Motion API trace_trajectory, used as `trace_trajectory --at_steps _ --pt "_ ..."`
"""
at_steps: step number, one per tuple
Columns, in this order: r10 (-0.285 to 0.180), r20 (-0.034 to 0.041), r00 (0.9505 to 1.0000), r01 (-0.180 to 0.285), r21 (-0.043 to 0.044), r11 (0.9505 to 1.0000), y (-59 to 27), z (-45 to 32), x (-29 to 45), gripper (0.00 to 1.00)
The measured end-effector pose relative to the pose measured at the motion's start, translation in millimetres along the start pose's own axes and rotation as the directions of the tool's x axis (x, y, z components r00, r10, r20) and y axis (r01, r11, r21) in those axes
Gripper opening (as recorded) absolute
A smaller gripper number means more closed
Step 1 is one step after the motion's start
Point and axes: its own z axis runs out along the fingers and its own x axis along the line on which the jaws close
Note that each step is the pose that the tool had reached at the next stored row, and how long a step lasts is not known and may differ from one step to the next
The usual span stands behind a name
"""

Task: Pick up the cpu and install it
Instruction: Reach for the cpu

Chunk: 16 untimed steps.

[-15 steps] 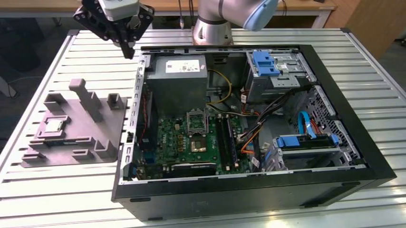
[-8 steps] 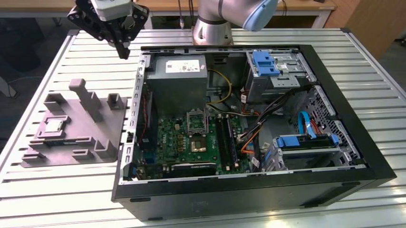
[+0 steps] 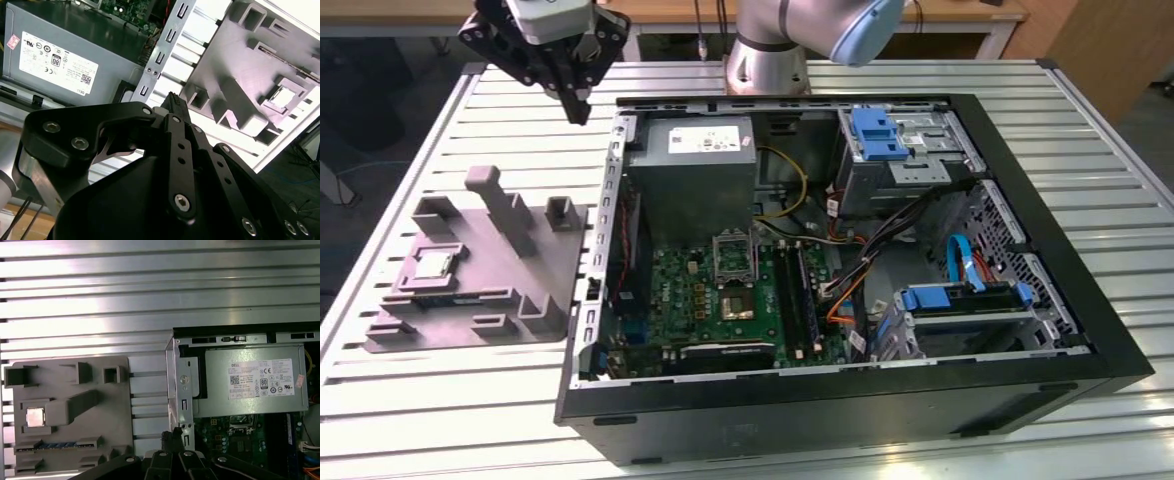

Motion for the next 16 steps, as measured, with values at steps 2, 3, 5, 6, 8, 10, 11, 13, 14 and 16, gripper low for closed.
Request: trace_trajectory --at_steps 2,3,5,6,8,10,11,13,14,16 --pt "0.000 0.0000 1.0000 0.000 0.0000 1.0000 -0.2 -0.1 2.7 0.11" --pt "0.000 0.0000 1.0000 0.000 0.0000 1.0000 -0.4 -0.1 4.8 0.11" --pt "0.000 0.0001 1.0000 0.000 -0.0001 1.0000 -0.7 -0.2 9.0 0.11" --pt "0.000 0.0001 1.0000 0.000 0.0000 1.0000 -0.8 -0.2 11.0 0.11" --pt "0.000 0.0001 1.0000 0.000 -0.0001 1.0000 -1.0 -0.3 14.1 0.11" --pt "0.000 0.0000 1.0000 0.000 0.0000 1.0000 -1.3 -0.4 17.5 0.11" --pt "0.000 0.0001 1.0000 0.000 0.0000 1.0000 -1.5 -0.4 19.4 0.11" --pt "0.000 0.0000 1.0000 0.000 0.0000 1.0000 -1.8 -0.6 24.3 0.11" --pt "0.000 0.0000 1.0000 0.000 0.0000 1.0000 -2.0 -0.6 26.6 0.11" --pt "0.000 0.0000 1.0000 0.000 0.0000 1.0000 -2.5 -0.8 33.7 0.11"
